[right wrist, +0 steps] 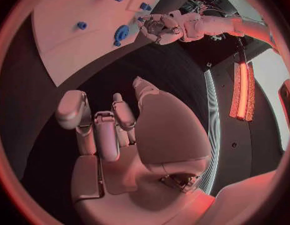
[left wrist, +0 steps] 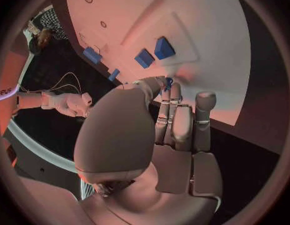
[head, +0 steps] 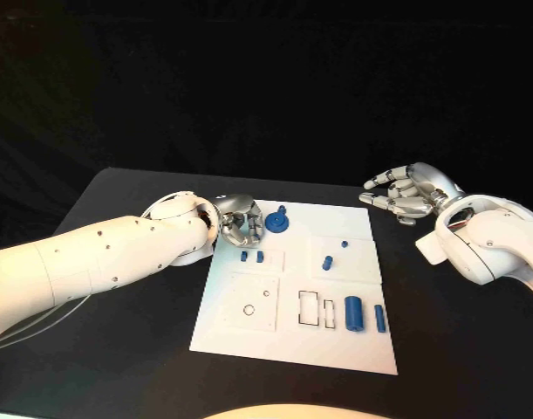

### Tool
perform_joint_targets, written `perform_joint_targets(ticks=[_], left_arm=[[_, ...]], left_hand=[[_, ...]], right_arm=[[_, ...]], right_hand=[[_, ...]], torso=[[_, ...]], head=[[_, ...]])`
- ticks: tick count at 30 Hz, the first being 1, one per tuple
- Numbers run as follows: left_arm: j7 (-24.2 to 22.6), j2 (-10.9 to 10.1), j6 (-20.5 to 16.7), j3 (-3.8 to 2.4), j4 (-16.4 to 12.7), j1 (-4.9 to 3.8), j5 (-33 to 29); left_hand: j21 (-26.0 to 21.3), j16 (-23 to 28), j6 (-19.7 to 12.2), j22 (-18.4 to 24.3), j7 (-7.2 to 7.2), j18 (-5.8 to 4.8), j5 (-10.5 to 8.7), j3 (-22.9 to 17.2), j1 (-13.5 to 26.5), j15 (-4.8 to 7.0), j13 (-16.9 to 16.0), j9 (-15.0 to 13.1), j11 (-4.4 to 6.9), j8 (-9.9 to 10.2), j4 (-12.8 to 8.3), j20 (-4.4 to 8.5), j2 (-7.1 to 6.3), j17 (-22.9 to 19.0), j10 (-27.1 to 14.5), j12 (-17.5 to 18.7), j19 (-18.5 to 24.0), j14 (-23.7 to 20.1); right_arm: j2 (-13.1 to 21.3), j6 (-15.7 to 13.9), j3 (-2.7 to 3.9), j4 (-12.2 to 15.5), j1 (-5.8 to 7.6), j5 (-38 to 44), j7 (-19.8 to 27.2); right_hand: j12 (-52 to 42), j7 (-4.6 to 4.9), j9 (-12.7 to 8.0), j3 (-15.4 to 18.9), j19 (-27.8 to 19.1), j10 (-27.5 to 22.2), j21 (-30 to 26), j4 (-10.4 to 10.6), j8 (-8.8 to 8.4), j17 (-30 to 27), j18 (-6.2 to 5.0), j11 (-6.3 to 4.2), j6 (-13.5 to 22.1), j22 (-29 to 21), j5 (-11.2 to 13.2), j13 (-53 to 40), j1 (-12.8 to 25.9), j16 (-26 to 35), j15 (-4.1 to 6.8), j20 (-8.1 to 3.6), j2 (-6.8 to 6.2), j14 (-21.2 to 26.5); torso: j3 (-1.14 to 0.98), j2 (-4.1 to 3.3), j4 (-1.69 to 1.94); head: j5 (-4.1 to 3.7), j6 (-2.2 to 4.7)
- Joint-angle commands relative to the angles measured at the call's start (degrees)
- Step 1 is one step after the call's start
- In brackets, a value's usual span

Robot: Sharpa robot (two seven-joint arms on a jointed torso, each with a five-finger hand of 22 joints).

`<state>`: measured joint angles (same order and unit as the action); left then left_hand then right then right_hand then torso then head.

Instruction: Assemble the parts on the task board

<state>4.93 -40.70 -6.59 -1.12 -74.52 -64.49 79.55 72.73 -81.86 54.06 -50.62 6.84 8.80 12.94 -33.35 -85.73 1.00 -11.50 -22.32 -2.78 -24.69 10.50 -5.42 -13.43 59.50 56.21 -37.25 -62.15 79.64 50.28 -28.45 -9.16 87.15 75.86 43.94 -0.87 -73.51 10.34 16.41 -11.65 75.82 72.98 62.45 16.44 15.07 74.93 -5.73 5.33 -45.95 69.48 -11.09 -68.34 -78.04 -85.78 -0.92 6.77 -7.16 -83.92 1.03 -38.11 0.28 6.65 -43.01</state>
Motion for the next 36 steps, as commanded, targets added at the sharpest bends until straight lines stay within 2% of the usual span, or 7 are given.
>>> perform_joint_targets(ticks=[1,20,36], left_arm=[[-0.6,0.2,0.9,0.05,0.0,0.08,-0.5],[-0.2,0.4,1.8,0.13,0.5,0.09,-0.2],[-0.8,1.0,1.7,0.61,1.0,0.17,-0.5]], left_hand=[[-0.2,-0.1,0.2,0.1,0.28,-0.63,0.14,0.0,0.3,-0.31,0.1,-0.1,-0.2,0.2,-0.4,-0.16,0.24,-0.1,0.3,0.2,0.3,0.2],[-0.1,-0.1,0.6,-0.3,0.25,-0.68,-0.13,0.0,0.3,-0.3,-0.1,-0.4,-0.12,0.3,-0.8,-0.2,0.3,0.0,0.7,0.2,0.1,0.2],[-0.2,-0.1,0.6,-0.1,0.24,-0.65,-0.33,0.2,0.7,-0.29,-0.3,-0.5,-0.14,0.5,-0.8,-0.2,0.11,0.0,0.9,0.1,0.2,0.2]], right_arm=[[0.0,0.5,0.01,0.1,-0.03,0.2,0.7],[0.1,0.5,0.01,0.1,-0.03,0.2,0.7],[0.0,0.5,0.01,0.0,-0.05,0.2,0.7]], right_hand=[[-0.2,-0.25,0.1,-0.1,0.4,0.3,0.2,-0.1,0.37,5.2,-0.38,-0.18,-0.2,0.1,-0.1,-0.1,0.1,0.2,0.12,-0.04,0.65,-3.5],[-0.2,-0.25,0.1,-0.1,0.4,0.3,0.2,-0.1,0.37,5.2,-0.38,-0.18,-0.2,0.1,-0.1,-0.1,0.1,0.2,0.12,-0.04,0.65,-3.5],[-0.3,-0.28,0.1,-0.2,0.4,0.3,0.1,-0.1,0.43,5.2,-0.38,-0.22,-0.2,0.1,-0.1,-0.1,0.1,0.2,0.16,-0.07,0.69,-3.5]], torso=[[-0.01,-0.02,0.03],[0.05,-0.03,0.05],[0.04,0.01,0.06]], head=[[-0.08,-0.01],[-0.17,-0.15],[-0.27,-0.3]])
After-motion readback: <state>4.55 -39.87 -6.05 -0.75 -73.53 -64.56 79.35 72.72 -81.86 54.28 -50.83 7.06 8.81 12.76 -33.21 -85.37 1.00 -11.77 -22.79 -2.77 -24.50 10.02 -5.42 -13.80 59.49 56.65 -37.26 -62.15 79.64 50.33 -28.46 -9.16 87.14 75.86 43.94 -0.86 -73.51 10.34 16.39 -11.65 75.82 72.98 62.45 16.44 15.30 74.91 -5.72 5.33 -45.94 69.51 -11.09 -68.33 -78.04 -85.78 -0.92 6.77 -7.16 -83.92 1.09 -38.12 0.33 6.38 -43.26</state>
